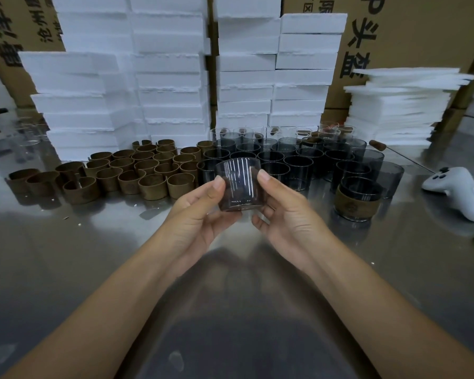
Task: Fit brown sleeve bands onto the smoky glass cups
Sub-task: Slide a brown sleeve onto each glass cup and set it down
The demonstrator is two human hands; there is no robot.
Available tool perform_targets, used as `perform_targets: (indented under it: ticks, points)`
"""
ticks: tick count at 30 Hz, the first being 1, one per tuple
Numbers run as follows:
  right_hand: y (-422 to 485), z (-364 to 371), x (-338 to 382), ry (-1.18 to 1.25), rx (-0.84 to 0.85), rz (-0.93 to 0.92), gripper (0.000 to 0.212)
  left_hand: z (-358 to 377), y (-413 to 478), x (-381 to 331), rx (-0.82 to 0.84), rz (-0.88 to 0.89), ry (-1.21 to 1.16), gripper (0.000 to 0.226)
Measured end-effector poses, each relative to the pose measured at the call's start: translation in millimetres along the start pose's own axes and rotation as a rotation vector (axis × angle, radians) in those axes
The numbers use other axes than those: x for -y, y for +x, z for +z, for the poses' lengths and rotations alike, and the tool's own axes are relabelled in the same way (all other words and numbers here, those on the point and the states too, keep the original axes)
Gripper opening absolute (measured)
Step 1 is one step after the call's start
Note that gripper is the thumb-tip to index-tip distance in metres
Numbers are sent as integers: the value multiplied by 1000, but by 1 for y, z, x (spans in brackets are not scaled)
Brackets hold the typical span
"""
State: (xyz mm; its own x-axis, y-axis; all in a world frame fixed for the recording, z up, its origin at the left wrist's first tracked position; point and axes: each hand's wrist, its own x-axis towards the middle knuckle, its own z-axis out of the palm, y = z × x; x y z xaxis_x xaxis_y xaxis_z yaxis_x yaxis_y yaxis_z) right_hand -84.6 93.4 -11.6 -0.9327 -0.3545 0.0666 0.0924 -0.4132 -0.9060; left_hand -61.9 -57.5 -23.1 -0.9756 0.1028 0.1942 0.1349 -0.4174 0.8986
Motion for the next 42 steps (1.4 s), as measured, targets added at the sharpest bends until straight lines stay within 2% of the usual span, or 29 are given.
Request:
perform_targets:
  ticks: [4, 7, 10, 12, 15, 19, 23, 27, 29, 31, 34, 38, 42]
  points:
    - [0, 2, -2, -75, -1, -4, 27, -2, 2, 2, 23, -11, 34, 49]
    - [-2, 5, -4, -147, 18, -29, 25, -3, 3, 2, -30, 5, 140, 40]
    - [-1, 4, -5, -123, 6, -50, 25, -1, 3, 4, -124, 36, 235, 47]
    - [-2, 4, -5, -129, -31, -76, 29, 2, 3, 6, -155, 47, 258, 55]
    - [-4, 7, -5, -159, -108, -137, 46, 6, 2, 8, -135, 51, 282, 61]
    - [-5, 12, -5, -136, -160, -155, 58, 4, 1, 7, -124, 45, 278, 61]
    - [-4, 10, -4, -76, -130, -135, 50, 2, 1, 3, -70, 30, 213, 54]
    - [-3, 5, 1, 14, -83, -122, 36, 1, 2, 1, 10, 37, 134, 63]
    - [-2, 4, 1, 35, -77, -123, 35, 1, 2, 1, 15, 41, 127, 65]
    - [-2, 5, -1, 9, -71, -126, 38, 2, 3, 2, 1, 40, 121, 68]
    - [-1, 7, -3, -124, -65, -133, 31, 3, 2, 2, -10, 33, 112, 65]
    - [4, 7, -8, -289, -230, -169, 23, 3, 0, 2, 2, -28, 238, 60]
    - [6, 5, -10, -317, -339, -67, 35, 4, -1, 6, 9, -31, 354, 50]
